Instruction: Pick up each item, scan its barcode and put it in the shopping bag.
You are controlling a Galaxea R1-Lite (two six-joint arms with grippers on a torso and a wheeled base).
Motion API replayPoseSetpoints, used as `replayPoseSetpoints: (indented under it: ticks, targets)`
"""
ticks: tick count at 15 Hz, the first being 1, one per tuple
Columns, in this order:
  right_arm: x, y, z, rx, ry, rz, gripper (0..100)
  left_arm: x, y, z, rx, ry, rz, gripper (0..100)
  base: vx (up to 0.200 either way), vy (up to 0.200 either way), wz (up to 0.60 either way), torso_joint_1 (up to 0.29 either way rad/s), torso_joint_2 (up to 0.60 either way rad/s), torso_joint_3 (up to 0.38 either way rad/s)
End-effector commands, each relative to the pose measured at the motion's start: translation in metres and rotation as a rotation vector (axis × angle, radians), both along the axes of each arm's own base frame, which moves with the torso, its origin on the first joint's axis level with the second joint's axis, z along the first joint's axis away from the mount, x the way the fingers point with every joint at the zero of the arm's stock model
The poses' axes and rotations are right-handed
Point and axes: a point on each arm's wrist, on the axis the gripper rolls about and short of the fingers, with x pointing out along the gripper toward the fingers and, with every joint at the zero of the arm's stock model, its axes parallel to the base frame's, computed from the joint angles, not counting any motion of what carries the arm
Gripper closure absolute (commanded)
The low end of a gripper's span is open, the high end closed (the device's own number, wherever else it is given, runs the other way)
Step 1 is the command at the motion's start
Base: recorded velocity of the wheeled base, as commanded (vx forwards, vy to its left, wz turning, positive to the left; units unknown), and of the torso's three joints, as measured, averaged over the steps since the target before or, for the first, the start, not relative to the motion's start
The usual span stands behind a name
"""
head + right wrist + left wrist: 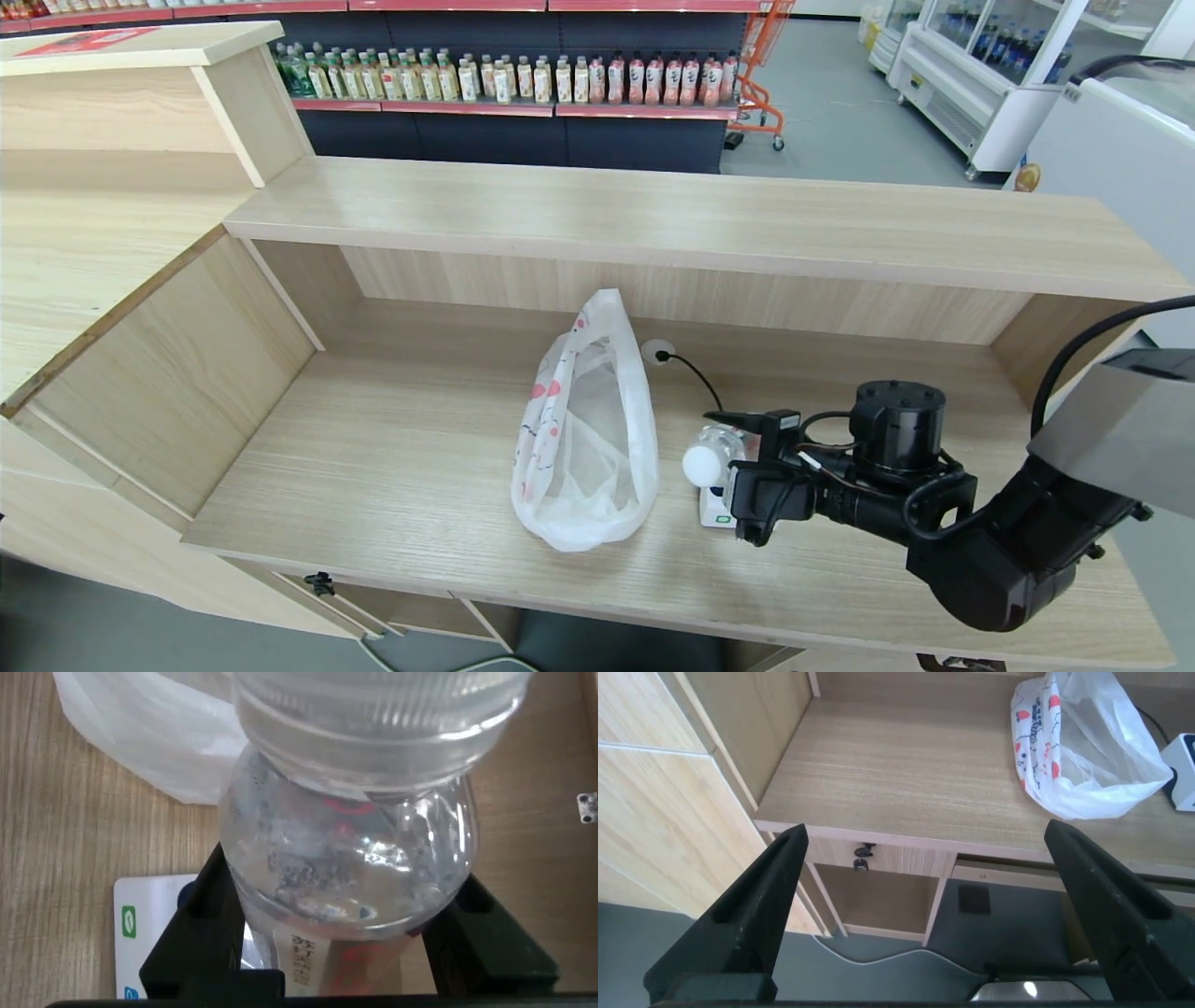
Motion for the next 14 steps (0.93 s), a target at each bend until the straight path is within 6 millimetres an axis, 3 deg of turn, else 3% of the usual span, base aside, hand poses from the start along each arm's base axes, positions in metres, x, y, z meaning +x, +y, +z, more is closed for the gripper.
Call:
replayPoseSetpoints:
  ticks: [1, 4, 5, 6, 9, 11, 14]
  targets:
    - [-0.001, 0.004, 0.004, 0.013, -0.011, 0.013, 100, 0.000, 0.000, 0.000, 0.000, 0.000, 0.000, 0, 0.000, 0.000, 0.00, 0.000, 0.00, 0.000]
    - [-0.003, 0.024, 0.040, 0.130, -0.061, 0.045, 100, 0.000, 0.000, 0.000, 0.000, 0.000, 0.000, 0, 0.000, 0.000, 0.00, 0.000, 0.00, 0.000]
    - [-0.006, 0.033, 0.065, 0.216, -0.076, 0.037, 100, 0.000, 0.000, 0.000, 0.000, 0.000, 0.000, 0, 0.000, 0.000, 0.00, 0.000, 0.00, 0.000]
    - [-0.010, 0.038, 0.076, 0.265, -0.064, 0.028, 100, 0.000, 0.000, 0.000, 0.000, 0.000, 0.000, 0, 0.000, 0.000, 0.00, 0.000, 0.00, 0.000]
    - [-0.026, 0.045, 0.116, 0.514, 0.063, -0.137, 100, 0.000, 0.000, 0.000, 0.000, 0.000, 0.000, 0, 0.000, 0.000, 0.00, 0.000, 0.00, 0.000]
    - [-0.026, 0.047, 0.138, 0.694, 0.183, -0.246, 100, 0.000, 0.000, 0.000, 0.000, 0.000, 0.000, 0, 0.000, 0.000, 0.00, 0.000, 0.00, 0.000]
    - [-0.025, 0.048, 0.145, 0.838, 0.354, -0.303, 100, 0.000, 0.000, 0.000, -0.001, 0.000, -0.001, 0, 0.000, 0.000, 0.00, 0.000, 0.00, 0.000]
